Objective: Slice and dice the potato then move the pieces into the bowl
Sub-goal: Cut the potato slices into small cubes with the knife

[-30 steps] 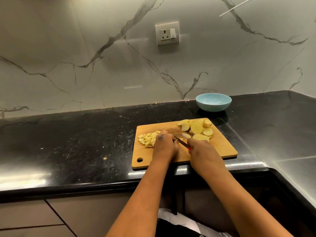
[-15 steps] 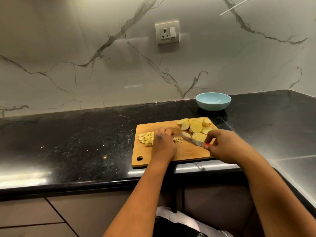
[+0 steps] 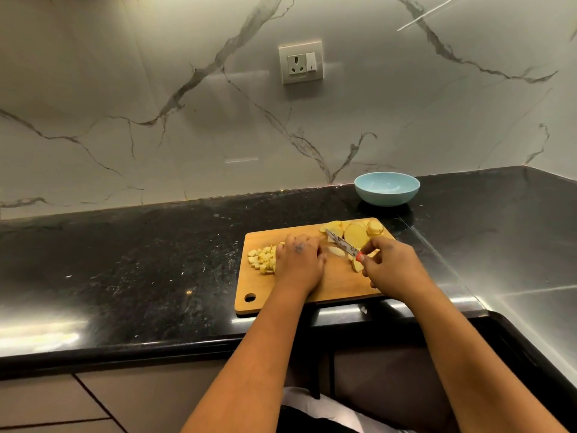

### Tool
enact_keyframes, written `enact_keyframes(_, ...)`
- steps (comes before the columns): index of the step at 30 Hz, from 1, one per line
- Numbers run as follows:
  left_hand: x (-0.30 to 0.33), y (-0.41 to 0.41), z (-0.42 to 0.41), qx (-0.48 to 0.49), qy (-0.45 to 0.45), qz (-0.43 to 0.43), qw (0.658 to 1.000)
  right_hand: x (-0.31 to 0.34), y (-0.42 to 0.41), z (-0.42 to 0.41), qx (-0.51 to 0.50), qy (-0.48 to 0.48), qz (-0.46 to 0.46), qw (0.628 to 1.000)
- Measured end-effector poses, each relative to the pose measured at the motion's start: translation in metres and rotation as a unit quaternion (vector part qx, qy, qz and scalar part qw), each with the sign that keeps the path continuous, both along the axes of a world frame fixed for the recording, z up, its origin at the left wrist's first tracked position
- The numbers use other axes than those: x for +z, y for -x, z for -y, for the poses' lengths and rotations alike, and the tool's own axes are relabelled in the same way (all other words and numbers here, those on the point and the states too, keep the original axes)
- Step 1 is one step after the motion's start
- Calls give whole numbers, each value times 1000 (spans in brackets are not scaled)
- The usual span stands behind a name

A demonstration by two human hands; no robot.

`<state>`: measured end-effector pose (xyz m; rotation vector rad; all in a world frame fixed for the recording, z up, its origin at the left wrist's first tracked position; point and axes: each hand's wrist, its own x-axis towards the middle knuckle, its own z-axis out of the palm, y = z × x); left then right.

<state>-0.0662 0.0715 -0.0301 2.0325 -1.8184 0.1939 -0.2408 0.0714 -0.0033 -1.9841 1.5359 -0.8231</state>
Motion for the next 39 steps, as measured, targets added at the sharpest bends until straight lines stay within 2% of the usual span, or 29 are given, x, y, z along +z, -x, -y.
enact_keyframes(4, 0, -9, -1, 70, 44, 35, 996, -23, -5, 4, -40, 146, 31, 988)
enact_keyframes(8, 3, -16, -1, 72, 73, -39, 994, -40, -7, 4, -52, 228, 60, 970)
enact_keyframes(10, 7, -15, 0, 58, 55, -61, 995, -41, -6, 5, -47, 235, 73, 968)
enact_keyframes(13, 8, -11, 6, 26, 34, -30, 999, -42, -6, 6, -45, 237, 82, 967)
enact_keyframes(18, 11, -3, 10, -28, -70, -2, 997, -44, -3, 7, -51, 236, 100, 965)
enact_keyframes(22, 10, -12, 7, 16, -20, 56, 998, -45, -2, 9, -50, 233, 102, 966)
enact_keyframes(24, 10, -15, 7, 26, 11, 35, 999, -46, -3, 9, -50, 233, 103, 966)
enact_keyframes(27, 18, -11, 13, -20, 39, -20, 999, -47, -4, 11, -52, 233, 105, 965)
enact_keyframes(30, 24, 2, 16, -51, 40, 0, 998, -48, -4, 11, -53, 235, 109, 964)
enact_keyframes(34, 27, 11, 20, -6, 11, 79, 997, -47, -3, 10, -50, 238, 112, 963)
enact_keyframes(39, 28, 9, 18, 21, 24, 55, 998, -47, -3, 10, -43, 232, 114, 965)
